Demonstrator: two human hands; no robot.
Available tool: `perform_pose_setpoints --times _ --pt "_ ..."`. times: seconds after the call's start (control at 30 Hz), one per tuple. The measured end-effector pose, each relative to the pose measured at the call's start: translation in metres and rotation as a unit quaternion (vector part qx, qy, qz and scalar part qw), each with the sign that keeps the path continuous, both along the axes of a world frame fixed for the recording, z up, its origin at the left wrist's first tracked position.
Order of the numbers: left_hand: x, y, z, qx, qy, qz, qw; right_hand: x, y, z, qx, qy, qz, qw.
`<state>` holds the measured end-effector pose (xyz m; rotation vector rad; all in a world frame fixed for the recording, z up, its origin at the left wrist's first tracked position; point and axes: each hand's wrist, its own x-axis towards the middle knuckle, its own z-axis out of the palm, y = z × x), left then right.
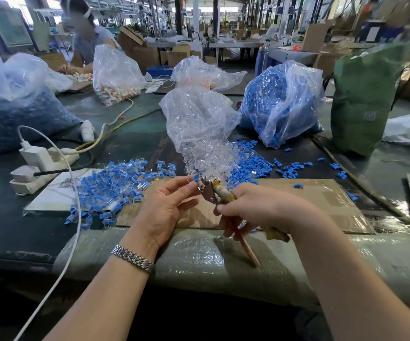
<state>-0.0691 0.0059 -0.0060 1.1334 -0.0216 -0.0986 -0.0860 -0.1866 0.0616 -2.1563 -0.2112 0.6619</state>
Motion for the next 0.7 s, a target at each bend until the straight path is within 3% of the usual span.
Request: perform_pose_setpoints --times 0.33,0.5,0.63,0.7 --pt "-0.001 -0.005 -0.003 0.068 0.002 0.013 0.998 -0.005 0.008 -0.006 -0.007 -0.027 -0.001 1.000" --pt "-0.004 -0.007 0.000 0.059 0.031 0.018 0.998 -0.007 0.016 -0.016 -0.106 -0.073 -0.023 0.991" --pt "-0.006 -0.008 0.001 0.076 0.018 0.020 0.997 -0.005 0.014 -0.014 -0.069 -0.045 -0.020 0.996" --pt "-0.006 -0.007 -0.001 0.130 -0.018 0.057 0.990 -0.003 0.008 -0.010 -0.032 -0.014 -0.025 0.999"
